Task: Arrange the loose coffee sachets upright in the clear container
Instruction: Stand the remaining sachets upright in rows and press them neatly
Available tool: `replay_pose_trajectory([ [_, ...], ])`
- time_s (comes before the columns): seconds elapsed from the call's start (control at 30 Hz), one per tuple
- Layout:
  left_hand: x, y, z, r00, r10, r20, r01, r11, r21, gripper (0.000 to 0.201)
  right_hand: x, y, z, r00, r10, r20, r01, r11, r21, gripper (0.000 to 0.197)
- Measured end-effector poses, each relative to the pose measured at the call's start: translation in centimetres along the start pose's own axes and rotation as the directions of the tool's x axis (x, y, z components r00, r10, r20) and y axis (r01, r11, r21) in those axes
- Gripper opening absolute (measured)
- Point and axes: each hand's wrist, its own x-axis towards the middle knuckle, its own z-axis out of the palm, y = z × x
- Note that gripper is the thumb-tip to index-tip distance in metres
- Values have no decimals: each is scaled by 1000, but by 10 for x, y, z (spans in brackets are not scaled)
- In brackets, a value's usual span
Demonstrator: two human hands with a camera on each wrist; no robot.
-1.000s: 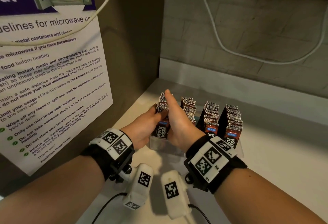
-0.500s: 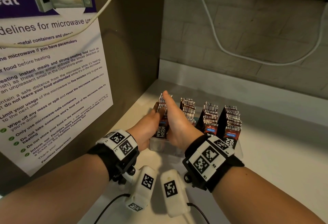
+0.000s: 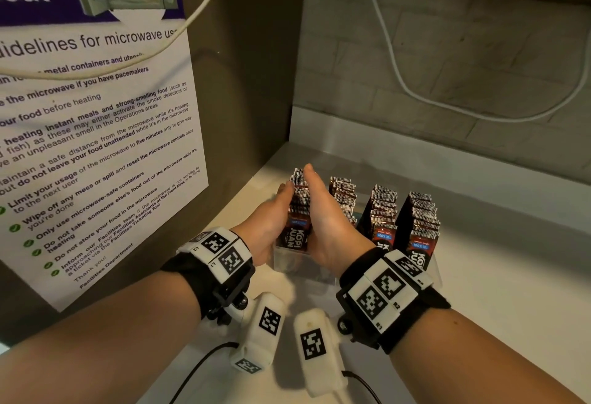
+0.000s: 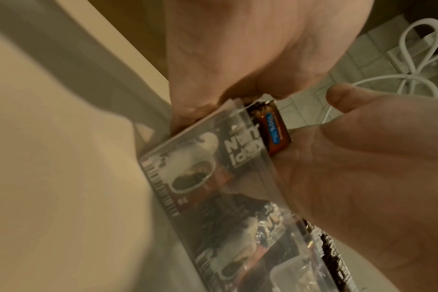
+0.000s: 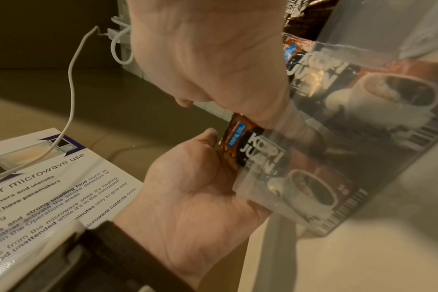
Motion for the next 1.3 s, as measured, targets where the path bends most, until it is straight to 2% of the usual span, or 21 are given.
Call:
replay_pose_trajectory([
  [0.13, -7, 7, 0, 999, 32, 9, -31, 997, -67, 56, -4, -1, 0, 1000, -28, 10, 28, 999, -39, 58],
  [0.23, -13, 16, -2, 990, 118, -78, -125, 988, -96, 53, -10, -6, -1, 996, -88, -12, 86, 989, -122, 69],
  [0.27, -13, 19, -4, 975, 177, -136, -191, 977, -95, 50, -15, -10, -2, 993, -121, -14, 118, 983, -144, 68],
  [0.33, -12, 23, -6, 915, 310, -257, -342, 936, -88, 39, -26, -23, -8, 978, -202, -53, 186, 958, -219, 49],
  [0.4, -17, 28, -3, 878, 378, -294, -428, 895, -128, 25, -35, -39, -19, 944, -313, -105, 281, 929, -243, 61],
  [0.43, -22, 30, 1, 884, 394, -253, -441, 882, -167, 24, -36, -44, -27, 922, -363, -135, 319, 909, -270, 65],
  [0.5, -35, 34, 15, 916, 391, -86, -400, 890, -217, 35, -39, -50, -38, 881, -430, -200, 365, 884, -290, 63],
  [0.53, -40, 33, 23, 935, 354, 7, -343, 911, -228, 45, -39, -51, -44, 877, -422, -227, 354, 890, -287, 59],
  [0.6, -44, 28, 38, 955, 256, 153, -212, 944, -254, 67, -40, -47, -54, 886, -378, -267, 308, 912, -269, 48],
  [0.67, -42, 21, 50, 950, 215, 225, -158, 956, -247, 82, -42, -40, -60, 906, -324, -272, 249, 929, -275, 48],
  [0.73, -36, 15, 59, 954, 189, 234, -135, 964, -227, 88, -43, -32, -62, 929, -277, -247, 196, 931, -306, 52],
  [0.83, -34, 15, 65, 977, 122, 177, -91, 980, -175, 88, -47, -26, -60, 963, -196, -186, 133, 943, -304, 55],
  [0.93, -31, 16, 69, 987, 49, 156, -29, 991, -132, 105, -43, -24, -56, 987, -103, -126, 67, 964, -258, 58],
  [1.07, -25, 18, 69, 991, -40, 124, 56, 990, -129, 89, -26, -19, -55, 997, -42, -72, 28, 983, -182, 70],
  [1.2, -22, 20, 70, 991, -45, 124, 59, 992, -115, 71, -14, -15, -55, 998, -47, -31, 41, 985, -169, 78],
  [1.3, -23, 20, 71, 990, -54, 128, 70, 990, -124, 69, -13, -14, -54, 997, -65, -40, 55, 976, -212, 83],
])
